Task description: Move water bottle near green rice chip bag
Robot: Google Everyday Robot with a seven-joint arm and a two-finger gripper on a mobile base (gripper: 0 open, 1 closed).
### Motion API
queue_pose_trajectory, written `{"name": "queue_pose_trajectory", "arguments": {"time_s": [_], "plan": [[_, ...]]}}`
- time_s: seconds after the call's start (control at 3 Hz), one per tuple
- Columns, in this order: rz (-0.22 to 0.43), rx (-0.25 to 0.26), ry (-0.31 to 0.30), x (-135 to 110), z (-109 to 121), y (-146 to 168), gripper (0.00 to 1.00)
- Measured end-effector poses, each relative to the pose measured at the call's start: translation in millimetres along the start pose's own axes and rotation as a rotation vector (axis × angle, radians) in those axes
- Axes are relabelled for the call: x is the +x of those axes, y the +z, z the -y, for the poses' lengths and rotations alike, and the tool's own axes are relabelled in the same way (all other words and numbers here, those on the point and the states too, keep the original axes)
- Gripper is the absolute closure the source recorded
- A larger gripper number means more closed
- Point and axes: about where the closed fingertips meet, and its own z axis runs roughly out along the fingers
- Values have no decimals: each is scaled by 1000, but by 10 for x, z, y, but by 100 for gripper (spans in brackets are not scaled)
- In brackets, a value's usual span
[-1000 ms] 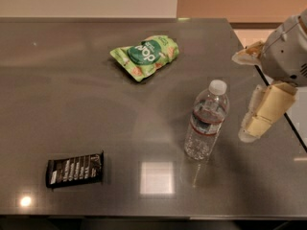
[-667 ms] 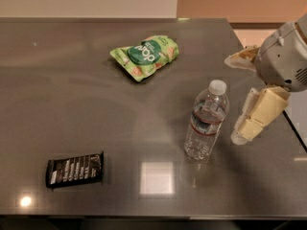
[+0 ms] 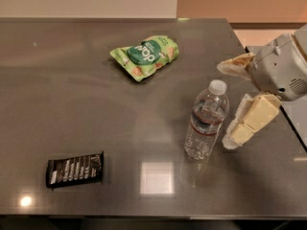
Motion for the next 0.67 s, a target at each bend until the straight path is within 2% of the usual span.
{"name": "queue_pose_trajectory", "arguments": {"time_s": [0.67], "plan": [[53, -35, 12, -15, -78, 149, 0]]}}
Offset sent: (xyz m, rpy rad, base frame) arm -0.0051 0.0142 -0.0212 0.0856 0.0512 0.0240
